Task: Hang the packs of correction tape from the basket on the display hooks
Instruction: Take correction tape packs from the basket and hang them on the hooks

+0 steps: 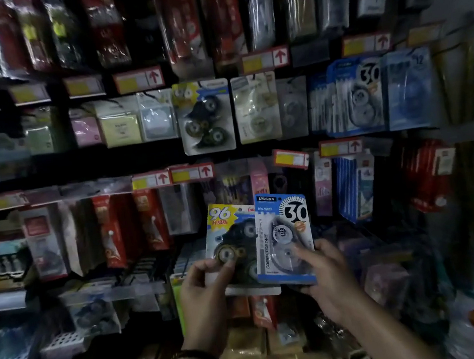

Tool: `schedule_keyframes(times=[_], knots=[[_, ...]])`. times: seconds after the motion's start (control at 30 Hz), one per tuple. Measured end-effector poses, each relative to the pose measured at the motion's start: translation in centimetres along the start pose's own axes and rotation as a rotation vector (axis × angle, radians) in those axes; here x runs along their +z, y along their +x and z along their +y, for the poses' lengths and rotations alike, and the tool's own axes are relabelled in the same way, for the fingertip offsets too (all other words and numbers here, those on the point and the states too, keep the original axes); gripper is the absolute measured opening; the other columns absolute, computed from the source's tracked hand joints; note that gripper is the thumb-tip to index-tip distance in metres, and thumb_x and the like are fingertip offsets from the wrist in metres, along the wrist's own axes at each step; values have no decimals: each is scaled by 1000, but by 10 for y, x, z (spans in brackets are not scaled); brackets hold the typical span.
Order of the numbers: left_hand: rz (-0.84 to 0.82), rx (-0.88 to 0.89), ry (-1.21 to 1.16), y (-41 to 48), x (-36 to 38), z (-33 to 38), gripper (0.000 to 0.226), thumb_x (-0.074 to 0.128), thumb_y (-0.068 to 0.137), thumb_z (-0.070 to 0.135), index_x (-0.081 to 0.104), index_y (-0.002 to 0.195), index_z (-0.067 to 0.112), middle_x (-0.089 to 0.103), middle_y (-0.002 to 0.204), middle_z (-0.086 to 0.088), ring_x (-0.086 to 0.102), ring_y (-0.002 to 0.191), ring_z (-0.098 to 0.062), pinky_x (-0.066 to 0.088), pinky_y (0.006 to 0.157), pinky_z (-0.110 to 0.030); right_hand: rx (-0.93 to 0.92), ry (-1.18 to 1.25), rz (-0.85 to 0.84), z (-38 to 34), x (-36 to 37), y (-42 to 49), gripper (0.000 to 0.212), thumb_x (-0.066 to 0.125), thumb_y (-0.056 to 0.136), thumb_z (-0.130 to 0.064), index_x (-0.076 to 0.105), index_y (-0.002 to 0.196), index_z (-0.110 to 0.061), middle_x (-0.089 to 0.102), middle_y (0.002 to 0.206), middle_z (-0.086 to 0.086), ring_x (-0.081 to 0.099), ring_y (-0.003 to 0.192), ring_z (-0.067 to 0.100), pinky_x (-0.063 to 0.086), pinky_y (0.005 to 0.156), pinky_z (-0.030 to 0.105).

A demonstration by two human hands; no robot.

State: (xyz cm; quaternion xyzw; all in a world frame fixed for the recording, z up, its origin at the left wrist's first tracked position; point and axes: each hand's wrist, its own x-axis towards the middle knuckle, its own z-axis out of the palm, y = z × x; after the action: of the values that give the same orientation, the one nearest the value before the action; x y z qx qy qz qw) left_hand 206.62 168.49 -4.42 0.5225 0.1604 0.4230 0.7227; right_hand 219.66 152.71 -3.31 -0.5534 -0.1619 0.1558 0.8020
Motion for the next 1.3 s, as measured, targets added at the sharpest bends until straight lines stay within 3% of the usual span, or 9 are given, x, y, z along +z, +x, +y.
schedule_keyframes(times=[0.13, 0.3, 0.4, 0.5, 0.67, 0.77, 0.93, 1.1, 1.3], knots=[[11, 67, 7, 20, -9, 14, 39, 85, 83, 6, 51, 100, 14, 71, 102, -16, 71, 94, -31, 60, 71, -45, 14, 46, -62, -13, 12, 5, 25, 72, 95, -17, 64, 117, -9, 78, 110, 19, 70, 109, 48, 57, 72, 46], [-151, 54, 35, 35, -13, 49, 55, 78, 87, 4, 58, 136, 22, 76, 125, -8, 75, 113, -33, 60, 94, -60, -23, 93, -173, -33, 30, 12, 23, 68, 98, -14, 65, 120, -8, 77, 116, 19, 73, 108, 45, 58, 85, 52], [-253, 89, 133, 49, -8, 82, 39, 73, 93, 5, 65, 128, 20, 79, 120, -8, 77, 108, -30, 64, 88, -54, -104, 77, -178, -49, 43, 21, 21, 67, 99, -11, 64, 118, -4, 77, 114, 20, 75, 103, 42, 60, 83, 52], [-261, 121, 157, 77, -4, 109, 36, 73, 93, -1, 65, 125, 14, 78, 118, -13, 77, 107, -36, 61, 91, -61, -208, -9, -104, -68, 56, 40, 17, 72, 97, -14, 68, 113, -10, 77, 112, 17, 74, 105, 40, 54, 100, 65], [-243, 194, 123, 120, 12, 141, 39, 71, 94, -2, 64, 128, 17, 79, 117, -12, 79, 102, -30, 65, 74, -42, -288, -67, -59, -110, 67, 66, 19, 72, 97, -16, 71, 116, -18, 80, 112, 4, 76, 106, 30, 55, 101, 55], [-248, 230, 103, 145, 25, 153, 44, 70, 96, -3, 62, 131, 23, 77, 120, -9, 78, 104, -25, 65, 75, -41, -318, -76, -58, -130, 74, 75, 13, 70, 99, -14, 70, 111, -15, 80, 106, 3, 76, 102, 29, 57, 90, 47], [-276, 250, 54, 179, 41, 171, 82, 69, 97, 0, 40, 154, 50, 74, 132, -4, 74, 117, -25, 60, 97, -56, -352, -119, -72, -151, 86, 91, 11, 70, 98, -12, 73, 108, -13, 81, 105, 8, 78, 97, 28, 58, 88, 46], [-262, 317, 80, 206, 59, 190, 83, 70, 97, -1, 43, 149, 57, 72, 134, -9, 76, 112, -25, 63, 94, -52, -348, -150, -91, -161, 94, 99, 12, 69, 99, -12, 73, 109, -9, 81, 101, 8, 78, 97, 31, 58, 98, 58], [-288, 320, 70, 218, 76, 204, 83, 66, 99, -3, 39, 155, 52, 71, 132, -14, 77, 109, -27, 65, 87, -48, -335, -153, -137, -166, 99, 105, 14, 64, 100, -8, 70, 112, -5, 80, 102, 14, 78, 95, 35, 57, 98, 60]])
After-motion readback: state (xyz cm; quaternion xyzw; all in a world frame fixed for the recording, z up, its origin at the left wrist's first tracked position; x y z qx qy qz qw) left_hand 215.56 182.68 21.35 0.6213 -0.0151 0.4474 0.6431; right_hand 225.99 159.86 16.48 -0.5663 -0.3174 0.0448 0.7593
